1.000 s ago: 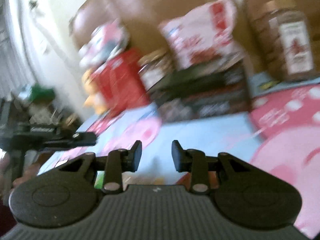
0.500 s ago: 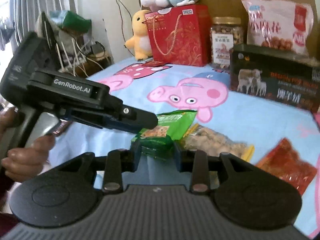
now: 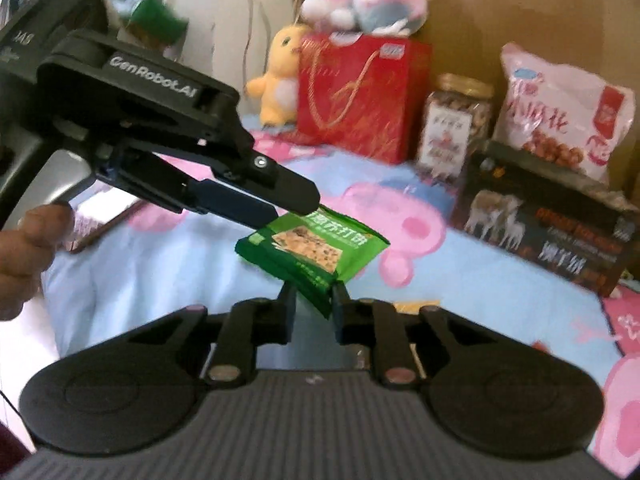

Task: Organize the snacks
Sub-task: 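Carry the green cracker pack into the dark tin and release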

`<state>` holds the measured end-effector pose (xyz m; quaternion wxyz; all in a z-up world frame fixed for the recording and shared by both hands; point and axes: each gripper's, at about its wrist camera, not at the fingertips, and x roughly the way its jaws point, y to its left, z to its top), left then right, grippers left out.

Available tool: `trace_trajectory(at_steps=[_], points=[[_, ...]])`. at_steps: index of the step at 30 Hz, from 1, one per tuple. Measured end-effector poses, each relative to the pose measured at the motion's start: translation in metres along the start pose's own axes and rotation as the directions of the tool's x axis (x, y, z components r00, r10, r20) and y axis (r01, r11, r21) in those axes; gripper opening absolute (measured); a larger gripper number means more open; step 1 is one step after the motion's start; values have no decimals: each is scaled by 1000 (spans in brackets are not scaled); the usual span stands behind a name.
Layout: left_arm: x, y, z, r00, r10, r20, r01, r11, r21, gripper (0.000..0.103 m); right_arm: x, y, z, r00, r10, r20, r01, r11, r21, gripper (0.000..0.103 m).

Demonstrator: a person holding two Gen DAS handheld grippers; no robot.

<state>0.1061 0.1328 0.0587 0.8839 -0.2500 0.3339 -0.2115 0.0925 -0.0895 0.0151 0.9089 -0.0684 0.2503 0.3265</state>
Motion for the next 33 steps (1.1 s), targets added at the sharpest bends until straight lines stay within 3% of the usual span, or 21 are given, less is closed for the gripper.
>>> trace_trajectory(at_steps=[7, 13, 20, 22, 27, 33], points=[[37, -44, 51, 998, -50, 43, 43, 989, 144, 43, 3, -35, 27, 988, -111, 107, 110, 994, 14, 21], [92, -61, 90, 996, -76, 44, 67, 982, 175, 43, 20, -86, 55, 972, -197, 129, 193, 980, 42, 21], [158, -49, 115, 1000, 7, 5, -8, 985, 173, 43, 60, -140, 70, 969, -236, 71, 227, 967, 113, 21], [169, -40, 117, 999, 50, -1, -49, 986, 159, 43, 76, -149, 72, 973, -226, 44, 220, 968, 119, 26], [154, -33, 109, 999, 31, 11, -32, 988, 148, 43, 82, -152, 70, 975, -219, 37, 211, 965, 154, 29], [105, -35, 82, 999, -21, 26, 17, 990, 137, 43, 37, -145, 57, 981, -185, 65, 165, 959, 228, 29]])
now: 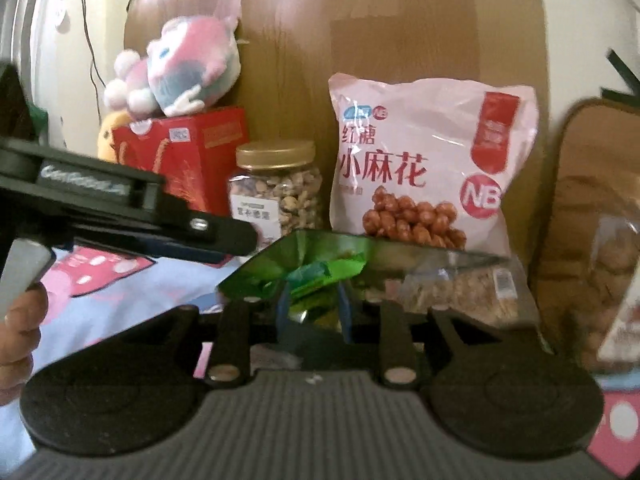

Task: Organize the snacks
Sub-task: 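Carry the green cracker pack into the dark tin and release, then grasp the clear nut bag with yellow strip using the left gripper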

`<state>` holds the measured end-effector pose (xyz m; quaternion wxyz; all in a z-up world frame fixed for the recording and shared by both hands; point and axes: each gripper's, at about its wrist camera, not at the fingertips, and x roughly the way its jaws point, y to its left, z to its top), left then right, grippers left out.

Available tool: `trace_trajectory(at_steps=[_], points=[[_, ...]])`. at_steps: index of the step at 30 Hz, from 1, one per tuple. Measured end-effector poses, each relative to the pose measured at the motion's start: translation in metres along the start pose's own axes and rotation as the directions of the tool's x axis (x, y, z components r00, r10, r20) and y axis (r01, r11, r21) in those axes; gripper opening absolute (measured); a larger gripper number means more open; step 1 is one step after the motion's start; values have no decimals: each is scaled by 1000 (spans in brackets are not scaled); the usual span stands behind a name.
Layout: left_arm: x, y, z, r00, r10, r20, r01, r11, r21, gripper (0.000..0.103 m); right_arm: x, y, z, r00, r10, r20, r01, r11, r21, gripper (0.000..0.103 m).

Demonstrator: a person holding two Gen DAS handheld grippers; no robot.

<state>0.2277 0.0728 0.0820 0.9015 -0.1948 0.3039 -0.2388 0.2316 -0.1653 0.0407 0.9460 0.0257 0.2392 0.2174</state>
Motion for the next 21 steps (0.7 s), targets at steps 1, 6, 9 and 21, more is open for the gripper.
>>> trace_trajectory(at_steps=[1, 6, 9, 21], points=[[-7, -1, -8, 1000, -6, -4, 6, 1000, 0, 43, -8, -2, -4, 1000, 14, -5, -14, 1000, 19, 29], [-28, 4, -52, 997, 2, -84, -4, 1000, -21, 43, -51, 1, -43, 992, 106, -73, -100, 991, 85, 32], [-32, 8, -74, 991, 11, -131, -17, 999, -39, 43, -69, 11, -66, 980, 158, -120, -149, 985, 85, 33], [-27, -4, -120, 971, 6, -237, -9, 1000, -10, 43, -115, 51, -107, 965, 186, -183, -195, 980, -29, 53]])
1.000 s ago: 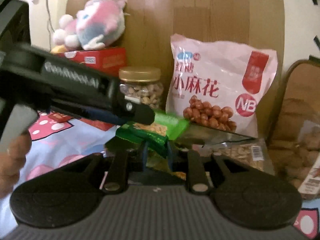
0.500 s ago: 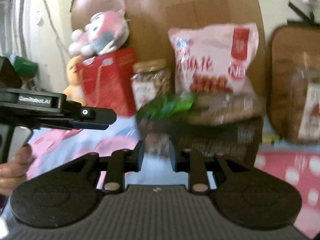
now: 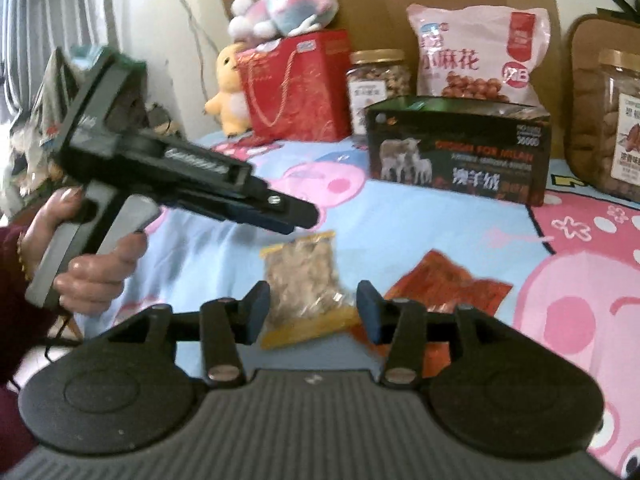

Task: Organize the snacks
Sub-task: 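Grasp the clear nut bag with yellow strip using the left gripper, then carry the clear nut bag into the dark box and open the left gripper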

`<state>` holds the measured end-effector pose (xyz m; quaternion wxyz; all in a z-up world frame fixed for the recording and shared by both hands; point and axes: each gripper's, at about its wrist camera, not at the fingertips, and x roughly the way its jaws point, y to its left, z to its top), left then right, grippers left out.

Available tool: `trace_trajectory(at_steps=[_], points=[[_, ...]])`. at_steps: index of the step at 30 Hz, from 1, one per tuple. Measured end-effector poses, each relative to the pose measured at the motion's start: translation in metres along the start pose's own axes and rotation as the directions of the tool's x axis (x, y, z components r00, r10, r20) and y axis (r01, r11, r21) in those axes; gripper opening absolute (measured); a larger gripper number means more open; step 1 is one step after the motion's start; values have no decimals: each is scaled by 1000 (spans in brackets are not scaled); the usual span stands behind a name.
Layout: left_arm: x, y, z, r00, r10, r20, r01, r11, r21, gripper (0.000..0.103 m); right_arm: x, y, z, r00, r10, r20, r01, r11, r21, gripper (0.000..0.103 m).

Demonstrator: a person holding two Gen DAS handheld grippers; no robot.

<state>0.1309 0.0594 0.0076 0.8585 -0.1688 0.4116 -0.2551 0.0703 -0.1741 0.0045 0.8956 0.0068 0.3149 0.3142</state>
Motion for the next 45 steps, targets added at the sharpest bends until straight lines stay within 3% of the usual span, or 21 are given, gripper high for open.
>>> trace_trajectory(at_steps=[4, 8, 14, 19, 24, 26, 28, 37, 45], points=[[-6, -10, -17, 1000, -4, -4, 4, 1000, 22, 42, 6, 11, -12, 997, -56, -44, 53, 996, -73, 51], [-17, -13, -30, 999, -37, -28, 38, 999, 6, 42, 5, 9, -12, 993, -122, -6, 121, 990, -73, 51], [-30, -17, -29, 1000, -30, -3, 30, 1000, -6, 48, 1, 3, -13, 994, -107, 6, 107, 993, -59, 52], [-18, -21, -29, 999, -11, -36, 11, 1000, 4, 48, 2, 6, -15, 994, -108, 5, 108, 993, -55, 52], [-13, -23, -32, 999, -14, -44, 15, 1000, 25, 45, 5, 6, -17, 995, -105, 2, 105, 993, -48, 52], [-12, -22, -30, 998, -20, -52, 21, 1000, 18, 40, 5, 6, -16, 994, -109, 5, 109, 992, -57, 47], [-13, -24, -25, 998, -23, -54, 24, 1000, 12, 40, 5, 4, -13, 997, -82, 7, 82, 996, -46, 28], [-30, -62, 36, 996, -17, 82, 2, 984, 176, 40, -4, -6, 31, 975, -142, 171, 155, 985, -70, 28], [-2, -61, 88, 993, 6, 116, -27, 983, 181, 40, 14, -38, 69, 953, -191, 236, 215, 973, -80, 28]])
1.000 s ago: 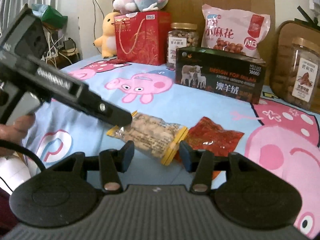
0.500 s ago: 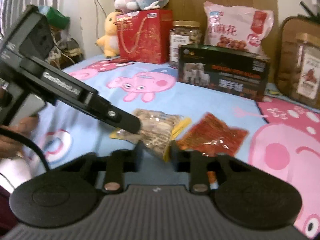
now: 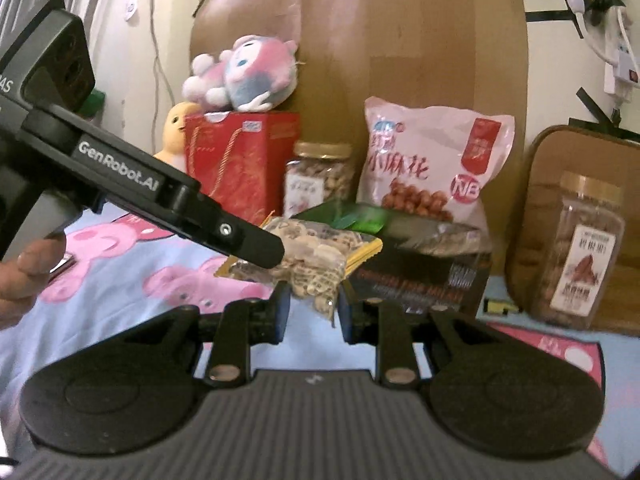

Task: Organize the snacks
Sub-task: 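Carry the clear nut bag into the dark box and open the left gripper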

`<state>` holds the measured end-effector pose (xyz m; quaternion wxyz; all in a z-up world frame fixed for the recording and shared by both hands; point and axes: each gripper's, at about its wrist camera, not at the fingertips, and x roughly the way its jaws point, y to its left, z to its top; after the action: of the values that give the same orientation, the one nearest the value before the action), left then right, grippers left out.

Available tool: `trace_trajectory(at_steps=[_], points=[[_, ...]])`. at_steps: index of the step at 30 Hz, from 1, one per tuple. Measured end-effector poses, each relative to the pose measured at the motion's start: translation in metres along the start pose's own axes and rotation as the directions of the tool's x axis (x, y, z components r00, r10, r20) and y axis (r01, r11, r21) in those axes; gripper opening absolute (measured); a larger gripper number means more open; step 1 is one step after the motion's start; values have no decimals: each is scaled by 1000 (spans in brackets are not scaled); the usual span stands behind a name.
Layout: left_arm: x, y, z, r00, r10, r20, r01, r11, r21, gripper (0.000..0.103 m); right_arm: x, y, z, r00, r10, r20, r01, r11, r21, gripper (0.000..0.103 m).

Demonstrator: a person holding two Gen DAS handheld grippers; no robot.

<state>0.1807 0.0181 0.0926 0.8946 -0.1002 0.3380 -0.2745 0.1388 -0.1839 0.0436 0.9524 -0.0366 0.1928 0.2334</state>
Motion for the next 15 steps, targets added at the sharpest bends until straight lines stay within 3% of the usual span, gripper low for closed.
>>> trace_trajectory(at_steps=[9, 11, 13, 15], points=[[54, 15, 47, 999, 44, 14, -44, 999, -15, 41, 53, -35, 18, 998, -57, 16, 57, 998, 22, 28], [69, 18, 53, 996, 80, 27, -80, 997, -7, 44, 67, -43, 21, 998, -69, 7, 69, 997, 38, 28], [87, 22, 57, 988, 150, 28, -150, 989, -8, 46, 82, -51, 22, 996, -86, -10, 87, 995, 46, 33], [98, 25, 56, 985, 173, 10, -173, 985, -12, 46, 96, -57, 21, 990, -137, -28, 138, 989, 54, 38]])
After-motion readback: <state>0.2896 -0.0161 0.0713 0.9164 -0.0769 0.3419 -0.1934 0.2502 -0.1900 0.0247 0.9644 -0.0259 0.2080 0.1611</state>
